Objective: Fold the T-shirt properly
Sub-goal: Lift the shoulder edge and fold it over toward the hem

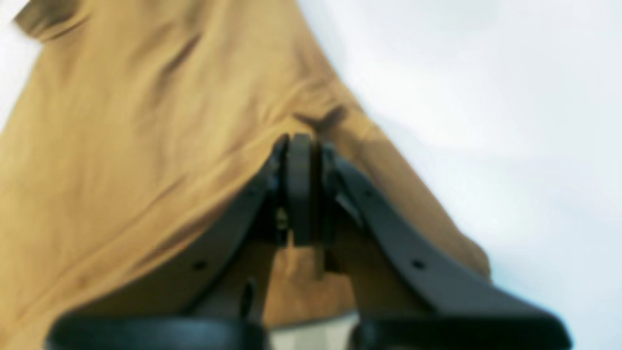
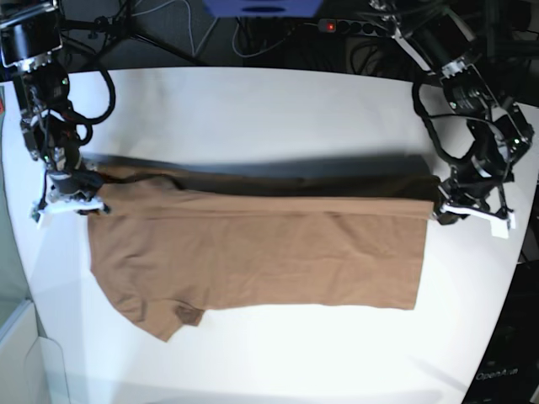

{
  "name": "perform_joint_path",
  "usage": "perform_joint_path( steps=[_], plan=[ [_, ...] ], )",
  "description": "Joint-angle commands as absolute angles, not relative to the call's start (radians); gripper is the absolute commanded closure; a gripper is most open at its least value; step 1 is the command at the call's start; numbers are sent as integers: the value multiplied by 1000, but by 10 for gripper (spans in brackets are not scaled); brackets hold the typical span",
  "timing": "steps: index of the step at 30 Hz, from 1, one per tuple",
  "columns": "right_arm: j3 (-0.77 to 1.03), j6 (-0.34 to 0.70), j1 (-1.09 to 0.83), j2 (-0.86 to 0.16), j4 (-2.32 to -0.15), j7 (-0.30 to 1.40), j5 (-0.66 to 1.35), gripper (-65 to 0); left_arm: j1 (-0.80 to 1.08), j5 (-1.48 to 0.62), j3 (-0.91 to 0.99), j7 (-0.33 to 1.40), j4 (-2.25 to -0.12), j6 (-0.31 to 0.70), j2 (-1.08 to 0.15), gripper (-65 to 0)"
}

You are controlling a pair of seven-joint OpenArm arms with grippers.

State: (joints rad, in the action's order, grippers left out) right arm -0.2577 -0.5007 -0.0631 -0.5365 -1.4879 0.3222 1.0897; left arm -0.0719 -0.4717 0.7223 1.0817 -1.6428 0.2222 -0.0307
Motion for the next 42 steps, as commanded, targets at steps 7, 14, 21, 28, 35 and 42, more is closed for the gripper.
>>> perform_joint_path(
  steps=[7,14,21,28,35,42],
  plan=[
    [-239,-578,21,-501,-1508,387,1041,-12,-107,-484,719,1058,-1669,193,-45,-36],
    [-245,-553,-38,-493,-1577,384,1043,-6,-110,-484,719,1059,-1659,193,-44,-36],
    [-237,-496,-160,-473,-1787,381,1043,-6,-99,-484,719,1059,-1659,194,-38,-36],
    [-234,-495,-194,-464,-1797,380,1043,-197,-96,-484,723,1059,-1659,196,-42,-36],
    [-234,-495,-206,-423,-1781,380,1041,-309,-87,-484,720,1059,-1659,197,-42,-36],
    [-229,-384,-205,-387,-1681,380,1041,-309,-85,-484,723,1059,-1667,197,-44,-36]
  ],
)
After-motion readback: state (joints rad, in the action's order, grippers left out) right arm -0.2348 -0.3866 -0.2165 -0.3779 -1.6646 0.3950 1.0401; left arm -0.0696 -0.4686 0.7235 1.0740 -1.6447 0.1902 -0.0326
